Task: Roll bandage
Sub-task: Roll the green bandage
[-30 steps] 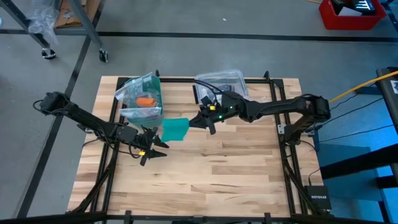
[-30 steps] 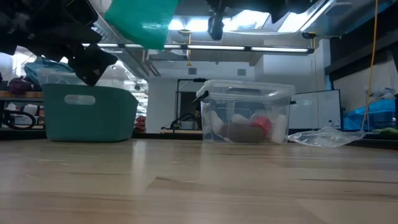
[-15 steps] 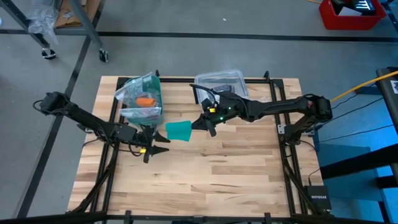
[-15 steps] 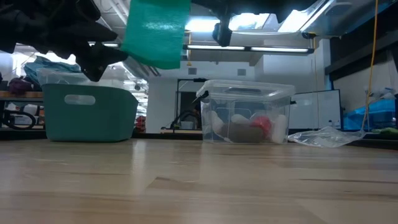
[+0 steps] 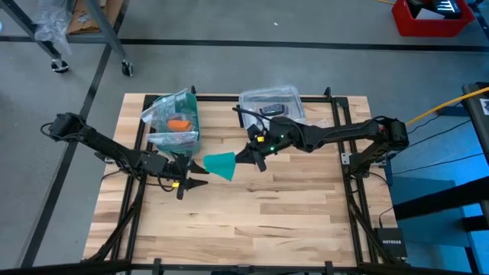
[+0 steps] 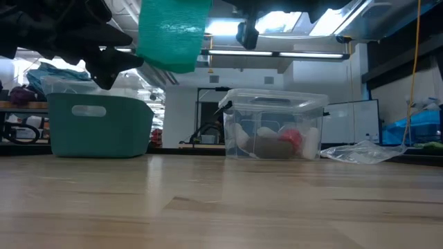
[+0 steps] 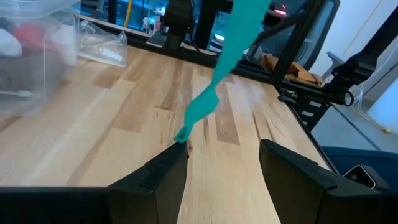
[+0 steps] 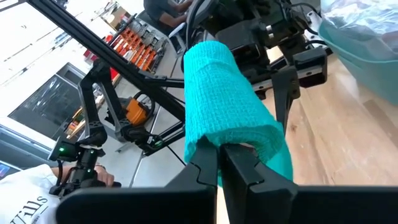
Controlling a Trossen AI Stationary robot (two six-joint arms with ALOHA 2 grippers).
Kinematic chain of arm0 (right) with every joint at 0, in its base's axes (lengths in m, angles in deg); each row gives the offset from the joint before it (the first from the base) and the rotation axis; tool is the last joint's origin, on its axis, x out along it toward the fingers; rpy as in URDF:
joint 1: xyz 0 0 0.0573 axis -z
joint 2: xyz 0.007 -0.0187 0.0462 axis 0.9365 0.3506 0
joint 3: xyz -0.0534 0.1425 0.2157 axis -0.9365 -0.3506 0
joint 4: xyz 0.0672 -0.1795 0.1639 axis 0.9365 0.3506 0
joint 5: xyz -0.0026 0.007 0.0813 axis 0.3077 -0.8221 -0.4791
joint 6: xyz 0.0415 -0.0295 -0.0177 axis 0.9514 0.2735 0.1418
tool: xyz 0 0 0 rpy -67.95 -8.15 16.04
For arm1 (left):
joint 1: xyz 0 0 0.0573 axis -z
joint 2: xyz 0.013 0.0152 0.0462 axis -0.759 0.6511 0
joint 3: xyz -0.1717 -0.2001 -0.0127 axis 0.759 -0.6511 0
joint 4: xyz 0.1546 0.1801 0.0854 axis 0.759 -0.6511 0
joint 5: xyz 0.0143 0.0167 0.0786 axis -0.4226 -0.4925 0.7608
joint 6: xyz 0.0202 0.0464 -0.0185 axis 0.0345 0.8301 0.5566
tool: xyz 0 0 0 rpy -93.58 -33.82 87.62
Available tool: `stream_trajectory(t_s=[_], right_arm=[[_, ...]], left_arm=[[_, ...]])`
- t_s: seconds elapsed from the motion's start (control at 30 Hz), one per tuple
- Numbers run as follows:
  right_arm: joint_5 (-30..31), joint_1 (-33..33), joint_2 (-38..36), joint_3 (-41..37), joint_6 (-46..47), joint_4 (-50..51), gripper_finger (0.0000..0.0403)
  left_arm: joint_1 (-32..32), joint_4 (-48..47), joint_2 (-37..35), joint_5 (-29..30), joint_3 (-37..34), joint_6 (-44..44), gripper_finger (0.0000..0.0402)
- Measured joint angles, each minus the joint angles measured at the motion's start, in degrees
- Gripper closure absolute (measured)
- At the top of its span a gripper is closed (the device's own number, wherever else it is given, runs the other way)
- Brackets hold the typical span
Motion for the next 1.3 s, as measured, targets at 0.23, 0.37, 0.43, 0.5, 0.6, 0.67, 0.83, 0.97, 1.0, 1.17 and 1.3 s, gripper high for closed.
stream_trajectory(t_s=[0.23,0.37,0.43,0.5,0.6,0.67,0.83,0.97,1.0,1.17,1.3], right_arm=[[-0.51,0.02,0.00,0.00,0.32,0.00,0.0397],[-2.16,0.02,0.00,0.00,0.32,0.00,0.0397],[-2.52,0.02,0.00,0.00,0.36,0.00,0.0397],[-2.33,0.00,0.00,0.00,0.54,0.00,0.0397],[-0.98,0.02,0.00,0.00,0.54,0.00,0.0397],[-0.77,0.02,0.00,0.00,0.54,0.00,0.0397],[-0.46,0.02,0.00,0.00,0.52,-0.02,0.0397],[0.64,0.02,0.00,0.00,0.50,-0.04,0.0397],[0.78,0.02,0.00,0.00,0.50,-0.04,0.0397],[1.53,0.02,0.00,0.00,0.50,-0.09,0.0397],[1.62,0.02,0.00,0.00,0.50,-0.20,0.0397]], left_arm=[[0.02,-0.73,0.02,0.00,0.00,-0.11,0.0210],[0.02,-1.58,0.02,0.00,0.00,-0.90,0.0210],[0.04,-1.90,0.03,0.00,0.00,-1.46,0.0210],[0.04,-1.53,0.05,0.00,0.00,-1.48,0.0210],[0.04,-0.22,0.04,-0.02,0.00,-1.44,0.0210],[0.04,0.55,0.04,-0.02,0.00,-1.43,0.0210],[0.00,1.84,0.06,0.00,0.00,0.18,0.0210],[0.00,3.91,0.04,2.24,0.00,3.93,0.0211],[0.00,3.85,0.04,2.86,0.00,5.13,0.0213],[-0.04,3.81,0.04,3.21,0.00,8.38,0.0242],[-0.04,3.60,0.04,3.23,0.00,9.97,0.0269]])
